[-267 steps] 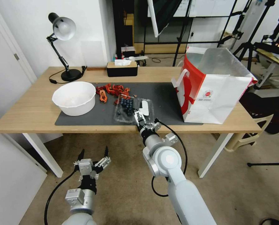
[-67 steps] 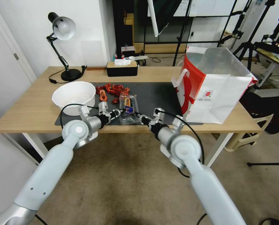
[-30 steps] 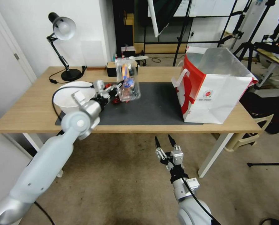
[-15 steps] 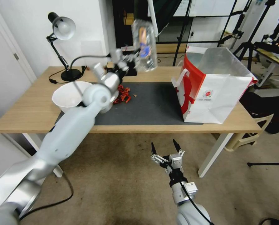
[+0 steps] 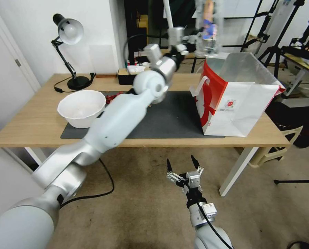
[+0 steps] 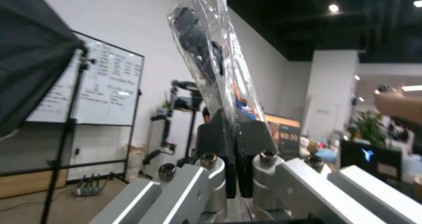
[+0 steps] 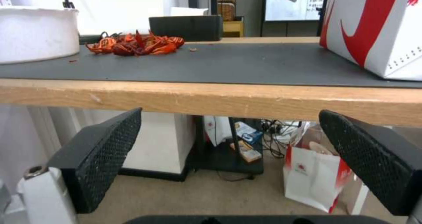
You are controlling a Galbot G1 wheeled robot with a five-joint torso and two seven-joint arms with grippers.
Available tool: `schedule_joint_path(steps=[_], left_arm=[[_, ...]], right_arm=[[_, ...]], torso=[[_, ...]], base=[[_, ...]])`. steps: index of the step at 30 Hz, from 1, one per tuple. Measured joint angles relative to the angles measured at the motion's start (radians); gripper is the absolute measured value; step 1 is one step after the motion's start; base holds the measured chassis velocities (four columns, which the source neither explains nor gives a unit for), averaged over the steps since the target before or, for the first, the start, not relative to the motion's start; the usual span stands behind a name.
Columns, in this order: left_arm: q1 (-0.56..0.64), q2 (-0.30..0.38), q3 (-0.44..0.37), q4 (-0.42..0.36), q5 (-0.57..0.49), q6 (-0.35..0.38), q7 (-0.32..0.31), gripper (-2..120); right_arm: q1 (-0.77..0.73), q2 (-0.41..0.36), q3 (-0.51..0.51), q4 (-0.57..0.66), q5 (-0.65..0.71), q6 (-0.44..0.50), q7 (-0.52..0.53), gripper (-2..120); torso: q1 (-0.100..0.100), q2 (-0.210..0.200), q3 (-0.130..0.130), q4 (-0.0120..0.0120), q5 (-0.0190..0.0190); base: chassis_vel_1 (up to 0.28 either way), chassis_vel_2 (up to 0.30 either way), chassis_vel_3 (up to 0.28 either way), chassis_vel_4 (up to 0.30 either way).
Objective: Close the takeout container lid, then place the container into the takeout bag.
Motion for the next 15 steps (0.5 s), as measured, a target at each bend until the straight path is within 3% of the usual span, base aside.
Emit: schedule_joint_path(steps=[5, 15], left_arm=[[-0.012, -0.027, 0.070, 0.028, 0.028, -0.017, 0.025, 0], [-0.018, -0.063, 0.120, 0.068, 0.086, -0.034, 0.044, 0]], right_arm=[[0.006, 0.003, -0.002, -0.010, 0.003, 0.001, -0.002, 100], [0.007, -0.005, 0.004, -0.014, 0.014, 0.002, -0.002, 100]], torso=[[0.000, 0.000, 0.000, 0.0000, 0.0000], [0.000, 0.000, 0.000, 0.0000, -0.0001]], base=[[0.000, 0.000, 0.000, 0.000], [0.000, 0.000, 0.000, 0.000]])
